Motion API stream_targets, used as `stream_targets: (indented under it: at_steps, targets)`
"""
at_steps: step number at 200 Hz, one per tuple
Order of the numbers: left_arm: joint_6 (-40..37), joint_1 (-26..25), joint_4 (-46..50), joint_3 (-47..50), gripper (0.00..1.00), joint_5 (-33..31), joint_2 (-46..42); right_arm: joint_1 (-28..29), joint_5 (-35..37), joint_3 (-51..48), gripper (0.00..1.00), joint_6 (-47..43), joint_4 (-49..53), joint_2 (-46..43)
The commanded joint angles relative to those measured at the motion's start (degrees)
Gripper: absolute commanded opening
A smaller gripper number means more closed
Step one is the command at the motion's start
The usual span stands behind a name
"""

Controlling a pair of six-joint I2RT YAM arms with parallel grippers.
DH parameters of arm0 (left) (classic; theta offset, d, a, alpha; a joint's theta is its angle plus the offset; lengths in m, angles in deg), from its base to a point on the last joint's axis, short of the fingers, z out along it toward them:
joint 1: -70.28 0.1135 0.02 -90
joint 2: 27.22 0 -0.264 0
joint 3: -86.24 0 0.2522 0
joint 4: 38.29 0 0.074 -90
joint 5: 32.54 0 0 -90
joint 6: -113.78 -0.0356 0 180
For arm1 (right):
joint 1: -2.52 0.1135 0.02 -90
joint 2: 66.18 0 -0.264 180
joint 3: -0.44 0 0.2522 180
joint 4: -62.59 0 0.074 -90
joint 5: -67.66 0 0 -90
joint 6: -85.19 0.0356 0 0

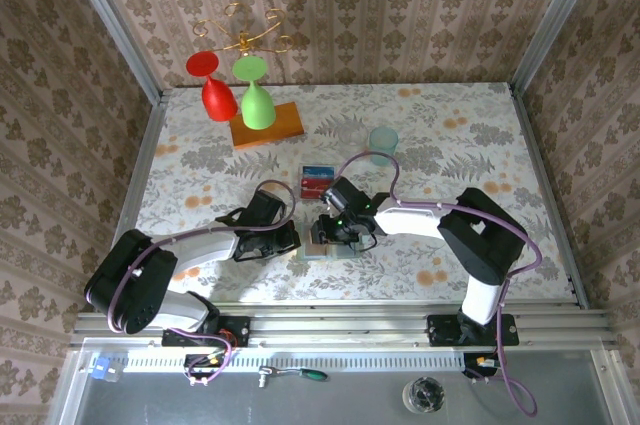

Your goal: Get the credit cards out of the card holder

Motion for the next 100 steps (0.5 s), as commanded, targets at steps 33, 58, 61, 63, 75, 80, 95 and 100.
stream_targets:
  at_steps: [33, 58, 61, 63, 75, 80, 95, 100]
  targets:
    - [-0.7, 0.2, 1.9, -0.3, 0.06, 0.5, 0.4, 0.4, 4.2, -1.9, 0.33, 0.6, 3.5, -3.0]
    - [-0.7, 0.1, 2.0, -0.7, 0.06, 0.6, 0.9, 0.2, 4.7, -2.7, 0.33, 0.3, 3.7, -3.6]
    - [-0.7, 0.1, 2.1, -0.8, 0.06, 0.6, 1.0, 0.3, 4.7, -2.7, 0.33, 0.3, 3.7, -3.7]
    - [-0.7, 0.1, 2.1, -0.8, 0.06, 0.6, 1.0, 0.3, 4.8, -2.7, 0.33, 0.3, 3.7, -3.7]
    - [-0.8, 0.1, 2.4, -1.3, 0.06, 0.6, 1.0, 0.2, 4.7, -3.0, 0.33, 0.2, 3.5, -3.8]
    - [-0.7, 0.1, 2.3, -1.4, 0.06, 0.6, 1.1, 0.1, 4.6, -3.1, 0.33, 0.1, 3.3, -3.7]
    - [-0.6, 0.0, 2.0, -2.3, 0.06, 0.7, 0.7, 0.0, 4.1, -3.3, 0.33, 0.0, 2.6, -3.4]
    - [-0.7, 0.0, 2.1, -2.7, 0.06, 0.6, 0.5, 0.0, 3.9, -3.4, 0.33, 0.1, 2.4, -3.2]
